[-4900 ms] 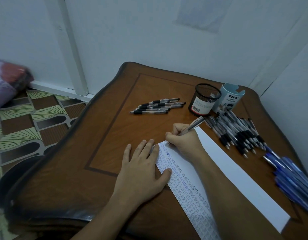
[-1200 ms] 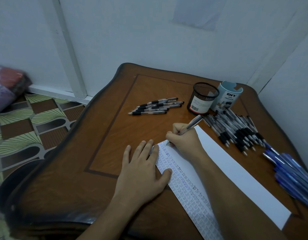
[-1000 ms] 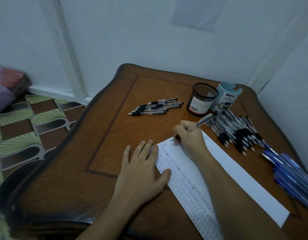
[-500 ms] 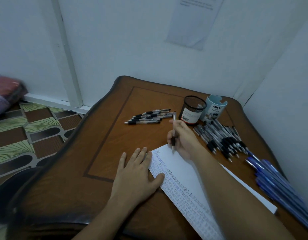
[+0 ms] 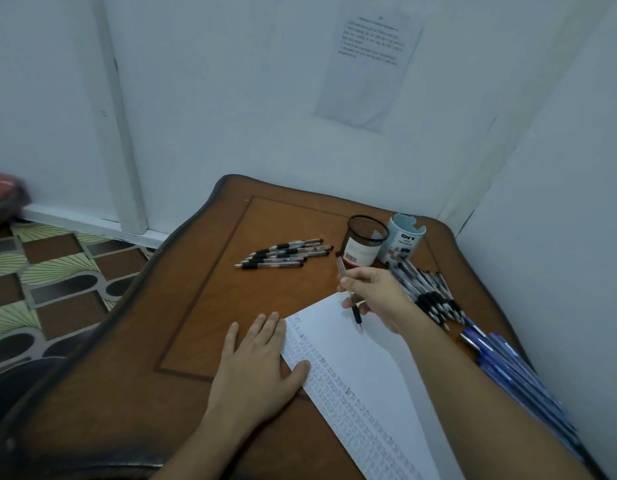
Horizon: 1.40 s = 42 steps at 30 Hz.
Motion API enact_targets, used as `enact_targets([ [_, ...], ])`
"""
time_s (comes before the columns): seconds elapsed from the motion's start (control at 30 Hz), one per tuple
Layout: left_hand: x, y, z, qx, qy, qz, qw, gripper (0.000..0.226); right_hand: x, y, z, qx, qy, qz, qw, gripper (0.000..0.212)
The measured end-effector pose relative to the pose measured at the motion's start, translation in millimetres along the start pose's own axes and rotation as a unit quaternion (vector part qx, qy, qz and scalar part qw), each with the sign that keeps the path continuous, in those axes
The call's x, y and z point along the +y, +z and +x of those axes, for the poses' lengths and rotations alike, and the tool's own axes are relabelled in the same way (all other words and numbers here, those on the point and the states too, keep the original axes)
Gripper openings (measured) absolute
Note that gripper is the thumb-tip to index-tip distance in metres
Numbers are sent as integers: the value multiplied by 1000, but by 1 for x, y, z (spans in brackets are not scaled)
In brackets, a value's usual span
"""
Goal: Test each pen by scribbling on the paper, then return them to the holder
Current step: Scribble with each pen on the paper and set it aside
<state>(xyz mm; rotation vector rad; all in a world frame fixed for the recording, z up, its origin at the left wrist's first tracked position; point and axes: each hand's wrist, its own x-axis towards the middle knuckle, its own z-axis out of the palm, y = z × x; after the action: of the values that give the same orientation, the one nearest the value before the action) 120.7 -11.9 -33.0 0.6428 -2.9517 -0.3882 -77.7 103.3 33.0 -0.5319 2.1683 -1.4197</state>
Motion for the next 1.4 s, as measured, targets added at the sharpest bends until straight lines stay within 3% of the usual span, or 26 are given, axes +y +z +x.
enact_targets([
  [0.13, 0, 1, -1, 9, 1, -7, 1000, 102, 7, -25, 4, 106, -6, -101, 989, 16],
  [0.33, 0, 2, 0, 25, 6, -14, 1000, 100, 12, -70, 13, 264, -25, -253, 930, 28],
  [0.53, -2, 10, 1, 46, 9, -14, 999, 83, 28, -82, 24, 216, 18, -385, 897, 41],
  [0.67, -1, 7, 0, 41, 14, -15, 999, 89, 25, -58, 28, 230, -101, -484, 838, 28],
  [0.77, -1, 3, 1, 27, 12, -9, 1000, 93, 16, -18, 34, 88, -161, -441, 879, 27],
  [0.87, -1, 3, 0, 26, 4, -21, 999, 93, 4, 24, 45, 14, -170, -357, 918, 33],
  [1.0, -2, 4, 0, 22, 2, -11, 1000, 92, -2, 62, 68, -16, -165, -343, 925, 36],
  [1.13, -1, 2, 1, 17, 3, -8, 1000, 90, -1, 72, 78, -3, -163, -398, 903, 29],
  [1.27, -1, 4, 0, 19, 3, -7, 1000, 93, 1, 67, 74, -6, -156, -395, 905, 16],
  [1.33, -1, 3, 0, 18, 5, -8, 1000, 94, -1, 58, 69, -16, -151, -371, 916, 7],
  [1.4, -1, 2, 0, 15, 6, -11, 1000, 94, -5, 47, 59, -19, -131, -272, 953, 3],
])
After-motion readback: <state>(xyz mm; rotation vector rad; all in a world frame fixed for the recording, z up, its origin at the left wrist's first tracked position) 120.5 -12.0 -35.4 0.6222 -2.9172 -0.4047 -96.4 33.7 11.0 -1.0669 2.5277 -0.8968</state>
